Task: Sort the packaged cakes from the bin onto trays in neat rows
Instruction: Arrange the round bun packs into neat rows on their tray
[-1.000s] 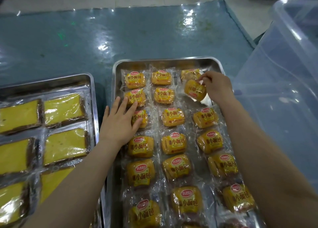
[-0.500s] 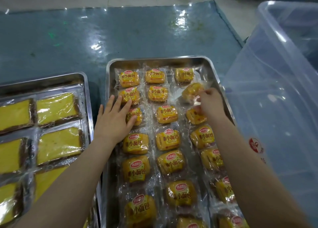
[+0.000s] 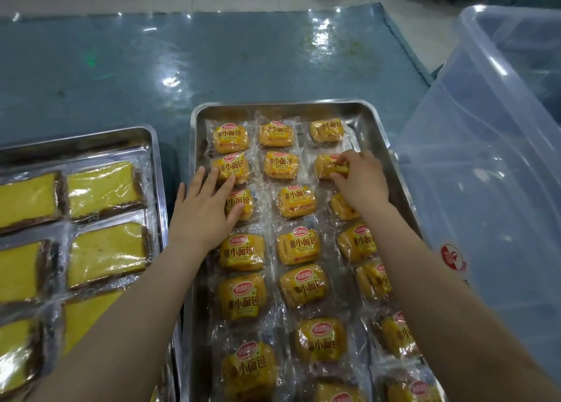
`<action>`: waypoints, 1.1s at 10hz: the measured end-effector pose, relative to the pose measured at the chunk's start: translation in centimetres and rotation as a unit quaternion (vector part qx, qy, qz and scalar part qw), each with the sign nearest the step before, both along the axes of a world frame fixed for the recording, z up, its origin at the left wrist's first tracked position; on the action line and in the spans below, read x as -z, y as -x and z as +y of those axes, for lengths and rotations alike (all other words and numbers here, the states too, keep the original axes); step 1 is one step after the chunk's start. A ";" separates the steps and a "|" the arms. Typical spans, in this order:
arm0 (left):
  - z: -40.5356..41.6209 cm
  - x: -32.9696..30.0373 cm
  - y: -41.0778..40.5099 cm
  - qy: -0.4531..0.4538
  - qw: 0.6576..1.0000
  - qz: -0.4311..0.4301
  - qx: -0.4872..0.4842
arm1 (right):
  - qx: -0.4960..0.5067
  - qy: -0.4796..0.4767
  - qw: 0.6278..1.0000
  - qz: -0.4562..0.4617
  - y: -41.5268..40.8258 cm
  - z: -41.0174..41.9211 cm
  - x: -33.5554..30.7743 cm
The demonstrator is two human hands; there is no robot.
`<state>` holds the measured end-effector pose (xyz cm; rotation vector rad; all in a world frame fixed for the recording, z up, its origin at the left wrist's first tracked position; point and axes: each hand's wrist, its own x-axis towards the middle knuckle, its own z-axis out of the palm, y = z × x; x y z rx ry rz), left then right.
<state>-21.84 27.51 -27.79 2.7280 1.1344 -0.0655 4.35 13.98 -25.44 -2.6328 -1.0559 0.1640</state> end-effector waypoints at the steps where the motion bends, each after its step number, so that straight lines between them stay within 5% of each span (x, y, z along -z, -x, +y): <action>1: 0.0 0.1 0.0 -0.003 1.000 0.001 -0.001 | -0.012 -0.001 1.000 -0.028 -0.1 0.2 0.5; 2: 0.1 0.2 0.0 -0.004 1.000 0.001 -0.002 | -0.048 -0.026 0.998 -0.044 -0.5 1.3 0.7; 5: 0.2 0.3 0.0 0.000 1.000 0.008 -0.005 | -0.164 0.141 0.975 -0.044 -3.2 5.2 2.3; 9: 0.2 0.3 0.1 -0.003 1.000 0.005 -0.005 | -0.135 0.166 0.976 -0.037 -4.2 5.1 1.8; 11: 0.2 0.2 0.1 0.001 1.000 0.006 -0.005 | -0.199 0.068 0.975 -0.068 0.3 7.7 0.7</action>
